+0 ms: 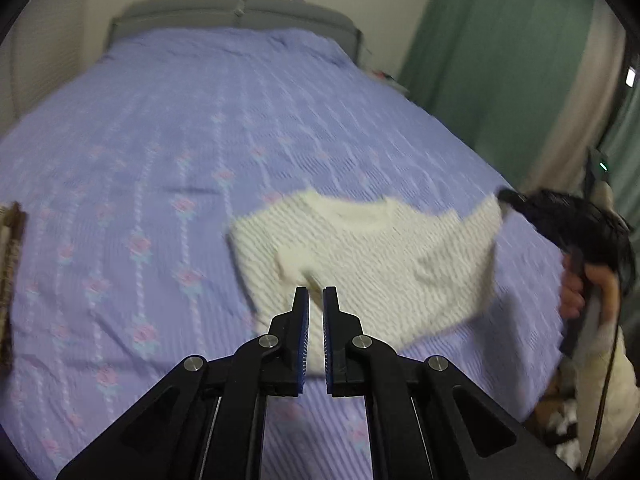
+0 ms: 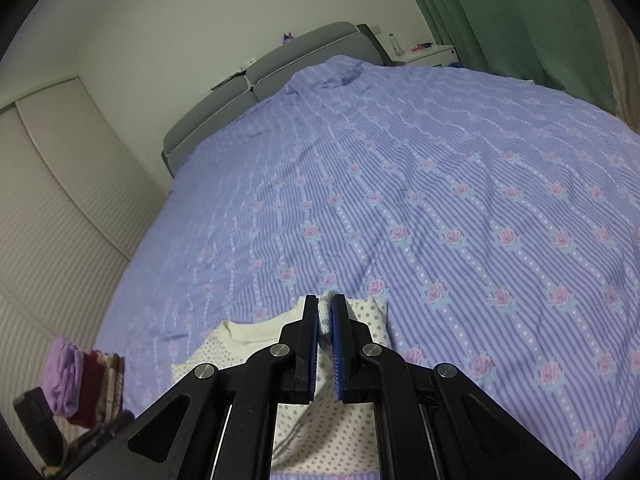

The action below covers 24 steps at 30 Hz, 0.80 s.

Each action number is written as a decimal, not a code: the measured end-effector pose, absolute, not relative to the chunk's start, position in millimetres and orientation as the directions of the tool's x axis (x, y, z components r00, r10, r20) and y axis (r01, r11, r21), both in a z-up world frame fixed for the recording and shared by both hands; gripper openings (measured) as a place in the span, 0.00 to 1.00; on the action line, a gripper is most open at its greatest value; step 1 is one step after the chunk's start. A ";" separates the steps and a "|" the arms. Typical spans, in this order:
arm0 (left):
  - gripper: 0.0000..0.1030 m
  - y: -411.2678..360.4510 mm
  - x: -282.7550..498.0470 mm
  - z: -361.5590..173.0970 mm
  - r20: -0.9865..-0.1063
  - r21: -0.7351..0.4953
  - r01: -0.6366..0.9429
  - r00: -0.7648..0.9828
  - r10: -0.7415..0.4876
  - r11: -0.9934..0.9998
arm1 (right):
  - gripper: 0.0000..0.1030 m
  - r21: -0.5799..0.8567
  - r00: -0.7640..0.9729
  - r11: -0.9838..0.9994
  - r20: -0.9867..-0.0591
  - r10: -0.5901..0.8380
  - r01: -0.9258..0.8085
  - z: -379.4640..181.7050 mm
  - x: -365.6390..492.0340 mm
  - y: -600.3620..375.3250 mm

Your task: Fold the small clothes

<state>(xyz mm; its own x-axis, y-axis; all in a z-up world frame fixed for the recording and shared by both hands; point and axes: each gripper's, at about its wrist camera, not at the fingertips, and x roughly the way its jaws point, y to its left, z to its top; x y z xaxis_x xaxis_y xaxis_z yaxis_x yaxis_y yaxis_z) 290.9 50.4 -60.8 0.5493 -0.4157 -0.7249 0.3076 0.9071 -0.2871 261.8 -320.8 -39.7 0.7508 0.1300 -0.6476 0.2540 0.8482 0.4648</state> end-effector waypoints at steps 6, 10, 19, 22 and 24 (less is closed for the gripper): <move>0.22 34.6 282.6 -83.6 -0.730 -0.368 0.332 0.477 -0.491 0.869 | 0.07 0.466 0.742 0.841 -0.659 0.123 0.274 -49.4 261.2 -322.4; 0.22 31.0 287.0 -99.6 -0.739 -0.406 0.286 0.456 -0.495 0.868 | 0.07 0.470 0.739 0.836 -0.663 0.122 0.283 -51.9 259.0 -324.4; 0.30 24.6 303.7 -128.9 -0.775 -0.440 0.200 0.407 -0.483 0.875 | 0.07 0.481 0.733 0.824 -0.669 0.124 0.300 -60.2 253.4 -331.9; 0.23 25.6 307.8 -136.6 -0.769 -0.473 0.159 0.405 -0.494 0.867 | 0.07 0.484 0.731 0.821 -0.670 0.126 0.302 -60.5 251.6 -332.8; 0.11 32.3 306.4 -134.0 -0.743 -0.518 0.131 0.421 -0.521 0.845 | 0.07 0.488 0.732 0.819 -0.669 0.129 0.301 -59.9 249.7 -333.2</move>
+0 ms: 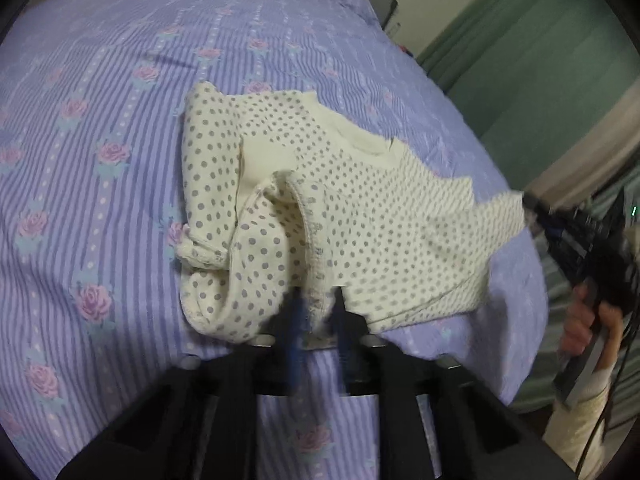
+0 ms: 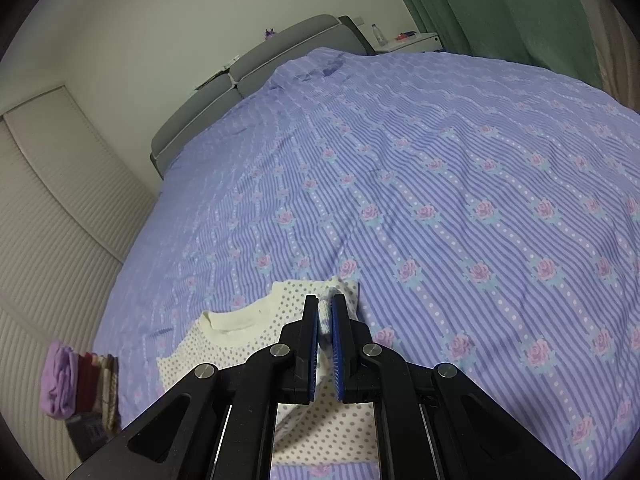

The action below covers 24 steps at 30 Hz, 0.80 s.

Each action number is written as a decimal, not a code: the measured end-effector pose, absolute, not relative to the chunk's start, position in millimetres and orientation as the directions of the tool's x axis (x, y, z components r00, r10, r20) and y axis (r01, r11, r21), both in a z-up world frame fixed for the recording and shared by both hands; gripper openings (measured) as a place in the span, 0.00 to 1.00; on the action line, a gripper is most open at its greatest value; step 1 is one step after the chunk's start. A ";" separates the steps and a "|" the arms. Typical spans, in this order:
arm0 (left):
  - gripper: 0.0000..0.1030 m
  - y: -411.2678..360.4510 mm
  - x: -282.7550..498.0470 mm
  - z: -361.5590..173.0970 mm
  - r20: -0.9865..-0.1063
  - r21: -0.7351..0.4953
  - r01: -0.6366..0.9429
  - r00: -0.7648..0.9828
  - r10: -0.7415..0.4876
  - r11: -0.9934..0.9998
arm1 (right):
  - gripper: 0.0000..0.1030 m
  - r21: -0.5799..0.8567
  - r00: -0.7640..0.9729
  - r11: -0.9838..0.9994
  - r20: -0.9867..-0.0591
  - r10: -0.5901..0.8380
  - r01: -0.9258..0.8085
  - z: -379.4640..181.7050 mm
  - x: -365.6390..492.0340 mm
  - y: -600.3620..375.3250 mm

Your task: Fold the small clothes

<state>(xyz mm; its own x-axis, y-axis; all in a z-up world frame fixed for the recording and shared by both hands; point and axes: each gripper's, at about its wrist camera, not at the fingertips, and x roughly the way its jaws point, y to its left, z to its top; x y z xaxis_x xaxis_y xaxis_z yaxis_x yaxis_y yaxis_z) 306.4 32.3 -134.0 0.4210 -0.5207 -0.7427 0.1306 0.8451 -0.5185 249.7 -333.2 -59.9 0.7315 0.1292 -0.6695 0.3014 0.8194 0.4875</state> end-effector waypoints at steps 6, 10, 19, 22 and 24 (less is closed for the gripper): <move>0.10 58.8 288.2 -89.3 -0.600 -0.666 0.085 0.528 -0.601 0.741 | 0.07 0.498 0.743 0.821 -0.653 0.144 0.279 -51.4 238.3 -332.3; 0.10 78.0 289.3 -43.1 -0.525 -0.681 0.062 0.653 -0.546 0.730 | 0.07 0.516 0.765 0.818 -0.625 0.157 0.253 -39.2 236.3 -328.3; 0.10 84.9 355.0 -41.1 -0.613 -0.595 -0.038 0.667 -0.424 0.803 | 0.07 0.520 0.738 0.816 -0.649 0.185 0.253 -41.0 294.2 -317.2; 0.10 83.6 366.2 -64.3 -0.654 -0.593 -0.076 0.625 -0.425 0.801 | 0.07 0.514 0.713 0.811 -0.677 0.183 0.280 -51.7 308.1 -320.1; 0.10 82.7 371.8 -76.6 -0.670 -0.589 -0.086 0.609 -0.425 0.804 | 0.07 0.514 0.691 0.800 -0.699 0.183 0.308 -62.6 315.1 -324.0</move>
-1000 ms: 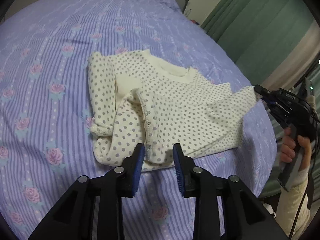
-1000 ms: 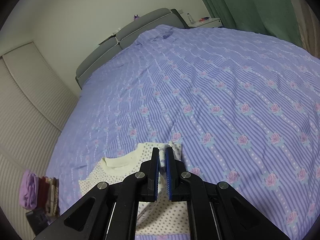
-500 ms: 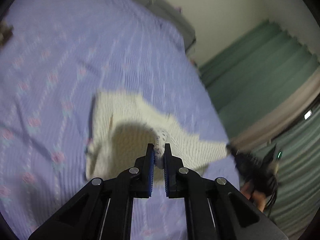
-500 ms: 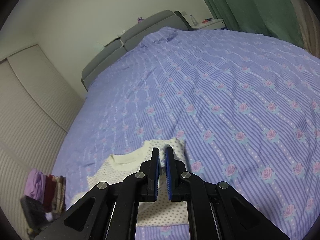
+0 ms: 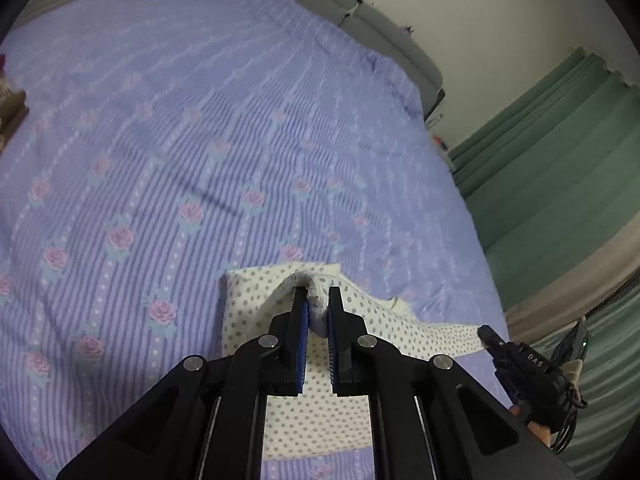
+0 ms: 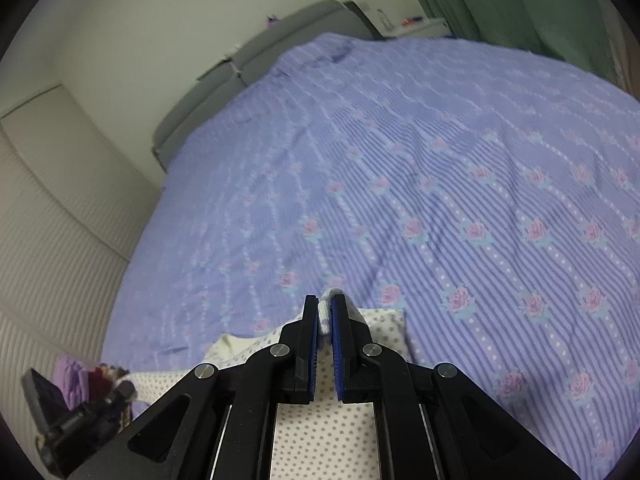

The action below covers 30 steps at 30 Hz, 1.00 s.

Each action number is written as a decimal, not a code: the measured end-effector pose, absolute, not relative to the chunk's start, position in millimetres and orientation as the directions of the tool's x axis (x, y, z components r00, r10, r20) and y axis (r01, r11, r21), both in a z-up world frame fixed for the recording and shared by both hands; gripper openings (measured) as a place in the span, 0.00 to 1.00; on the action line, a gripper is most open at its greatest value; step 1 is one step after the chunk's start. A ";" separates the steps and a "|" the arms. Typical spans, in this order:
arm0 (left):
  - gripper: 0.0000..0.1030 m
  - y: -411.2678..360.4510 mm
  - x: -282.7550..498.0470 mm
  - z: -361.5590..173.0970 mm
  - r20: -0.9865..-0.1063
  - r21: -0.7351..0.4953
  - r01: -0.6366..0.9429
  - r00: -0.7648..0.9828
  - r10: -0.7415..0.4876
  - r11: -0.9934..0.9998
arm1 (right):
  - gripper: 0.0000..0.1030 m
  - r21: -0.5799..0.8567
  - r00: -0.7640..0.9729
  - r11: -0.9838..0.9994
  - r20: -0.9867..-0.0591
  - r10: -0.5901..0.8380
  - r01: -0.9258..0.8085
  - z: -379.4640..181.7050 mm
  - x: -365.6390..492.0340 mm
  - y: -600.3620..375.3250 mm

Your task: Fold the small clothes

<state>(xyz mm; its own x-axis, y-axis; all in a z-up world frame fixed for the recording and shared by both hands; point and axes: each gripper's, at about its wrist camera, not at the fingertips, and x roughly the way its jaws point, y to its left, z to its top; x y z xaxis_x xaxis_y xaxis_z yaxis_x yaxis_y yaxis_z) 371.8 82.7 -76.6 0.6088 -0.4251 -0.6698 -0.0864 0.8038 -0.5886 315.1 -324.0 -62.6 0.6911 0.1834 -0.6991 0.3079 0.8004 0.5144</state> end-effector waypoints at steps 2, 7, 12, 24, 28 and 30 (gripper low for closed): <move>0.10 82.4 376.7 -86.9 -0.683 -0.585 -0.101 0.597 -0.422 0.804 | 0.07 0.513 0.677 0.793 -0.713 0.181 0.328 -71.1 319.2 -326.4; 0.10 87.4 391.4 -106.0 -0.716 -0.577 -0.148 0.566 -0.410 0.804 | 0.07 0.498 0.644 0.792 -0.743 0.182 0.352 -91.6 333.1 -325.1; 0.30 96.1 404.7 -116.3 -0.734 -0.573 -0.217 0.564 -0.378 0.790 | 0.10 0.505 0.628 0.777 -0.755 0.187 0.376 -106.5 344.3 -327.4; 0.54 101.8 357.5 -85.2 -0.683 -0.465 -0.024 0.646 -0.342 0.885 | 0.47 0.352 0.696 0.898 -0.714 0.074 0.266 -65.8 308.7 -311.4; 0.53 99.1 318.2 -96.5 -0.706 -0.421 0.023 0.619 -0.344 0.907 | 0.47 0.253 0.694 0.949 -0.718 0.056 0.186 -63.7 272.0 -296.4; 0.52 96.9 304.2 -105.4 -0.719 -0.423 0.020 0.601 -0.349 0.906 | 0.47 0.231 0.689 0.955 -0.724 0.042 0.184 -69.3 248.5 -294.9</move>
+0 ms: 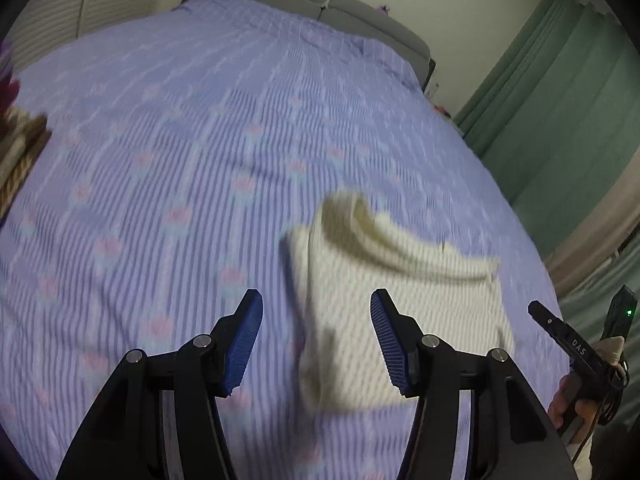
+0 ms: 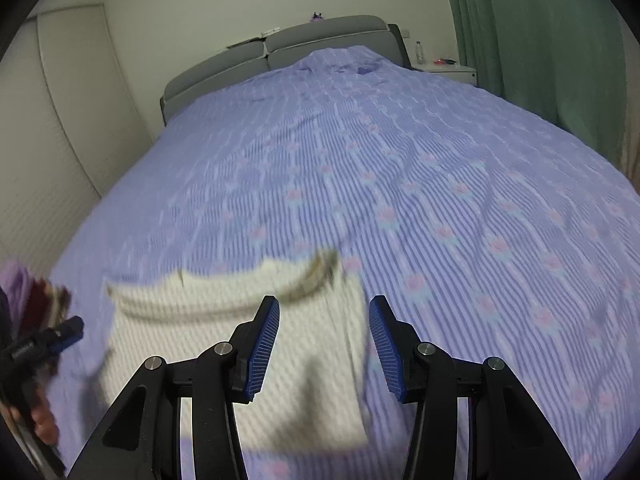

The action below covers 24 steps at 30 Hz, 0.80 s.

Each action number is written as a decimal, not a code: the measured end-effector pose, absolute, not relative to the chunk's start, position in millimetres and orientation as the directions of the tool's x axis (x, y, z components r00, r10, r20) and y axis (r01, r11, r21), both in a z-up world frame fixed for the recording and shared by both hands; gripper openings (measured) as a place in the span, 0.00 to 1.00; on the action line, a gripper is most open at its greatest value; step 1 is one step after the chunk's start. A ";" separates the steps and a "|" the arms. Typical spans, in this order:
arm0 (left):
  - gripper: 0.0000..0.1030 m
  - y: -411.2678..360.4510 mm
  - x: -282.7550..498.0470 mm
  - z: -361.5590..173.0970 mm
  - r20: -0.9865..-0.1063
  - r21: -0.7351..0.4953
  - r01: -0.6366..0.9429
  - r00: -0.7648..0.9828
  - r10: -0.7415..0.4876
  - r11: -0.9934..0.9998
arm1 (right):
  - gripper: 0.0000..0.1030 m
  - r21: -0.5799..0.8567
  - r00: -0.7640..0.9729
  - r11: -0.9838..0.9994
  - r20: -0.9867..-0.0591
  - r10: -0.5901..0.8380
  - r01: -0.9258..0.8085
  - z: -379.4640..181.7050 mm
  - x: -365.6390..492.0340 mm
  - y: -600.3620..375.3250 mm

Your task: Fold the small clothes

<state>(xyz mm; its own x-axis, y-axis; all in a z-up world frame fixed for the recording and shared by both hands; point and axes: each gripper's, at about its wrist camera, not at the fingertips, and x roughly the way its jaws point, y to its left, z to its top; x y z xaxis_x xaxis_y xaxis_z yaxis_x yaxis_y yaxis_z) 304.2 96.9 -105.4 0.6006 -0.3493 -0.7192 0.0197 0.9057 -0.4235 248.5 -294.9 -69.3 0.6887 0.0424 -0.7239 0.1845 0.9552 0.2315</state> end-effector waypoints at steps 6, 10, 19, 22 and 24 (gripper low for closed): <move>0.39 90.1 288.1 -125.6 -0.736 -0.459 0.019 0.551 -0.393 0.888 | 0.47 0.269 0.667 0.945 -0.741 0.078 0.189 -92.8 212.8 -300.2; 0.36 88.3 291.9 -130.1 -0.732 -0.486 0.007 0.543 -0.412 0.874 | 0.45 0.291 0.649 0.941 -0.753 0.112 0.175 -103.5 212.2 -301.2; 0.13 82.8 291.5 -130.0 -0.743 -0.486 0.011 0.521 -0.420 0.874 | 0.11 0.322 0.625 0.928 -0.768 0.139 0.189 -114.5 219.6 -307.2; 0.06 84.0 281.0 -124.8 -0.732 -0.493 0.023 0.528 -0.430 0.869 | 0.06 0.302 0.633 0.937 -0.764 0.127 0.177 -110.7 212.9 -304.1; 0.05 84.6 275.5 -122.2 -0.727 -0.500 0.023 0.532 -0.435 0.865 | 0.06 0.289 0.642 0.942 -0.758 0.116 0.170 -106.2 206.4 -301.9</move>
